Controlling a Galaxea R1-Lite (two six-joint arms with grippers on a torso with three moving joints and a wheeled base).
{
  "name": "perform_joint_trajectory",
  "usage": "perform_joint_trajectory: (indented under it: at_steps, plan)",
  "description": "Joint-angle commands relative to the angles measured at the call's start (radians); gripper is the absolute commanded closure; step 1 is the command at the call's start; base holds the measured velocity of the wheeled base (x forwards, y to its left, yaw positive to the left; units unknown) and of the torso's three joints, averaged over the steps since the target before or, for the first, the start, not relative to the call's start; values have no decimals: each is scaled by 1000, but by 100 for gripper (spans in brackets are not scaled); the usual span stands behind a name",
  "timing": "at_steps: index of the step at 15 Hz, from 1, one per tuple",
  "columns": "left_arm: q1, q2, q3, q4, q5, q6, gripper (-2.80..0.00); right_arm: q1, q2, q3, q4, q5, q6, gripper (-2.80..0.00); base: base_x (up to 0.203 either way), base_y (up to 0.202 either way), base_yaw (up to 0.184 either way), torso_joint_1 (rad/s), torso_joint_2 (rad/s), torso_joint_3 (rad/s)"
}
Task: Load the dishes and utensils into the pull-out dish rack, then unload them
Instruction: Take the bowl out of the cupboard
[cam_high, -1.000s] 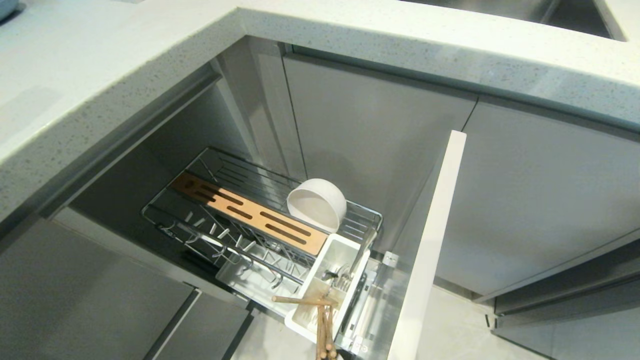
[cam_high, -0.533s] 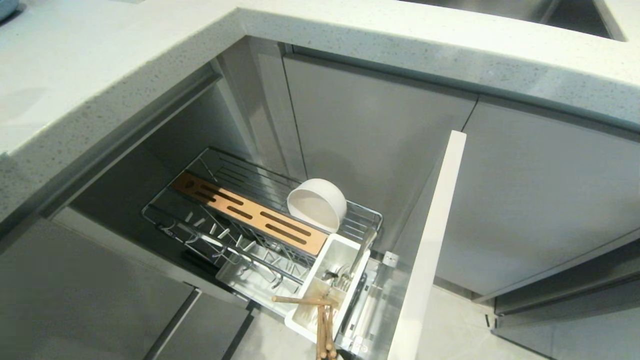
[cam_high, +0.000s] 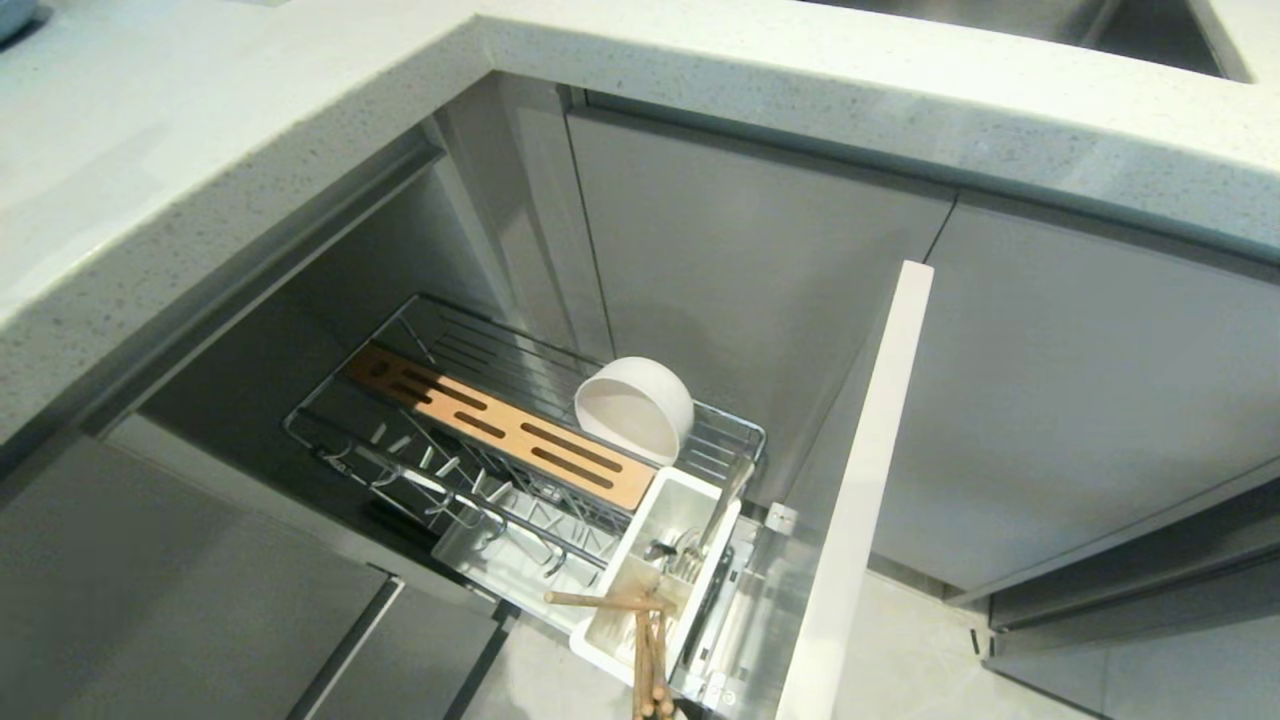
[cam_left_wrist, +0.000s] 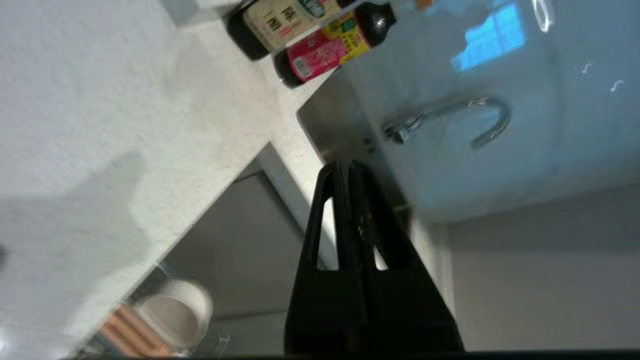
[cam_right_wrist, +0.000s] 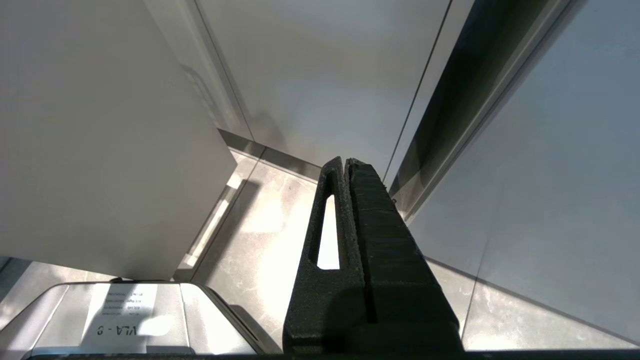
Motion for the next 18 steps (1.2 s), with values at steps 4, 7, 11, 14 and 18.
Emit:
perform_joint_trajectory:
  at_steps: [4, 7, 11, 14, 18]
  plan:
    - [-273, 221, 31, -2, 319, -54, 0, 0, 0, 2, 0, 0, 0, 0, 0, 0, 0, 0, 0, 0]
    - [-388, 292, 68, -2, 383, -105, 0, 0, 0, 2, 0, 0, 0, 0, 0, 0, 0, 0, 0, 0]
    - [-588, 389, 94, -2, 659, -139, 0, 0, 0, 2, 0, 0, 0, 0, 0, 0, 0, 0, 0, 0]
    - [-679, 460, 108, 5, 731, -192, 0, 0, 0, 2, 0, 0, 0, 0, 0, 0, 0, 0, 0, 0]
    - [-761, 546, 110, 77, 803, -277, 0, 0, 0, 2, 0, 0, 0, 0, 0, 0, 0, 0, 0, 0]
